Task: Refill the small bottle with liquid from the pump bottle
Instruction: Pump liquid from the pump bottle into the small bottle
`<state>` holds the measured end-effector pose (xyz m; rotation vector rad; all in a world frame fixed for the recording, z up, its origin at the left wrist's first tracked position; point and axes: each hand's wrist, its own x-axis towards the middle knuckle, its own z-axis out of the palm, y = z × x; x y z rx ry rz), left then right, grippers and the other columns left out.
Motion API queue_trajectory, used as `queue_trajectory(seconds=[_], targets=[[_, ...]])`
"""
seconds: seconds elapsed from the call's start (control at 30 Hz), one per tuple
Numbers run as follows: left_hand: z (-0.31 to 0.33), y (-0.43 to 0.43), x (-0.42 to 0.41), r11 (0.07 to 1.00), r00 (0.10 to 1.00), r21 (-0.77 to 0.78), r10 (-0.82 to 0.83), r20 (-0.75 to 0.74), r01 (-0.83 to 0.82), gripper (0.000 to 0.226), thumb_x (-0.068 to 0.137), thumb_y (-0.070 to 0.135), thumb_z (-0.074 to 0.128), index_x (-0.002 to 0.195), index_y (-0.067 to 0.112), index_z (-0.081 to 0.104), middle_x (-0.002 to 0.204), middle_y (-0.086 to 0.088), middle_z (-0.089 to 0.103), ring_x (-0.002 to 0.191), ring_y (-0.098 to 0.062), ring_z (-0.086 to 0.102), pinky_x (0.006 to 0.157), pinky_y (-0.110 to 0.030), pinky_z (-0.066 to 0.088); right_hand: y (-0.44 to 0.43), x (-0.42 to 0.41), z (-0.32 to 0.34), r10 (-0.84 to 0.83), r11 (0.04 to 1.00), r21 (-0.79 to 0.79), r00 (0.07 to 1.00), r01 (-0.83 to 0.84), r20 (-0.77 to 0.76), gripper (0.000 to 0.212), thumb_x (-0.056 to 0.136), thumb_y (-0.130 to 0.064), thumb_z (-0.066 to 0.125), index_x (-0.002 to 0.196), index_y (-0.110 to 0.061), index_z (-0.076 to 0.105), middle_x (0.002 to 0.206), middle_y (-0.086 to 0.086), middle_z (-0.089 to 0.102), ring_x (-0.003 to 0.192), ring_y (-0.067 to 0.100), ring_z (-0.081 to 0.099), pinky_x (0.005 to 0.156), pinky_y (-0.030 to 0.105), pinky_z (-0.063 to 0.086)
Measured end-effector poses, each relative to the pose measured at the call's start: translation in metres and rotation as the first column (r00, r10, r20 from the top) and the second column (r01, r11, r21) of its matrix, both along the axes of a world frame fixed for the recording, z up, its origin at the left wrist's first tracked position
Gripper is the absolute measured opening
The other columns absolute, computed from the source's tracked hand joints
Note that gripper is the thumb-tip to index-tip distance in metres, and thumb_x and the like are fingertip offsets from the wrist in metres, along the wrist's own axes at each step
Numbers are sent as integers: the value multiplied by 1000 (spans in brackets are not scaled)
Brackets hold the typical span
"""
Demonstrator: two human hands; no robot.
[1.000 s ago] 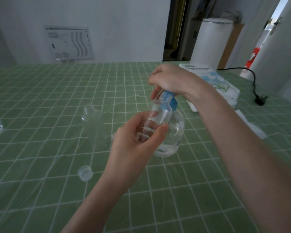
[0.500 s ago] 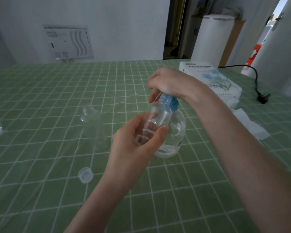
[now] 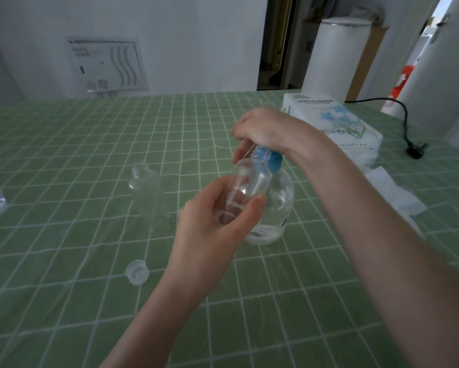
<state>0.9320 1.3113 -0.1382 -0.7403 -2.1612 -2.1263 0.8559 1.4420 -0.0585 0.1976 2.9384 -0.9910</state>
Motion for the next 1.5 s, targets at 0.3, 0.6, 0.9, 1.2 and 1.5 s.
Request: queue_trajectory(seconds=[0.3, 0.6, 0.9, 1.2, 1.5], targets=[[4, 2, -1, 998, 1000, 64, -19, 23, 17, 14, 74, 31, 65, 86, 38, 68, 67, 10, 68, 59, -5, 61, 53, -17, 49, 4, 1, 19, 38, 999, -3, 996, -39, -81, 43, 92, -19, 51, 127, 5, 55, 108, 21, 71, 75, 23, 58, 68, 31, 39], [9, 2, 0, 997, 1000, 80, -2, 19, 1, 15, 71, 37, 66, 85, 32, 67, 60, 9, 64, 51, -2, 55, 47, -14, 45, -2, -7, 29, 37, 999, 30, 992, -34, -119, 41, 98, -32, 42, 118, -1, 61, 84, 10, 75, 85, 24, 73, 65, 27, 52], [10, 3, 1, 998, 1000, 68, 1, 21, -3, 12, 74, 39, 69, 85, 33, 68, 60, 11, 65, 51, -1, 55, 45, -13, 42, -2, -10, 20, 60, 981, 183, 998, -57, -13, 45, 100, -38, 39, 125, -5, 58, 108, 12, 70, 67, 16, 53, 64, 29, 40], [5, 3, 1, 999, 1000, 46, 3, 31, -5, 10, 75, 39, 70, 84, 38, 68, 62, 11, 66, 53, 0, 57, 49, -13, 45, -2, -10, 10, 44, 989, 140, 999, -45, 14, 48, 100, -38, 42, 134, -4, 51, 114, 12, 69, 81, 20, 61, 91, 32, 46], [8, 2, 0, 999, 1000, 45, 8, 15, -8, 14, 73, 32, 64, 87, 33, 67, 63, 9, 66, 54, -2, 57, 52, -15, 46, -1, -11, 20, 59, 997, 56, 996, -55, -73, 47, 99, -34, 45, 121, 4, 60, 100, 20, 73, 100, 36, 69, 92, 46, 52]])
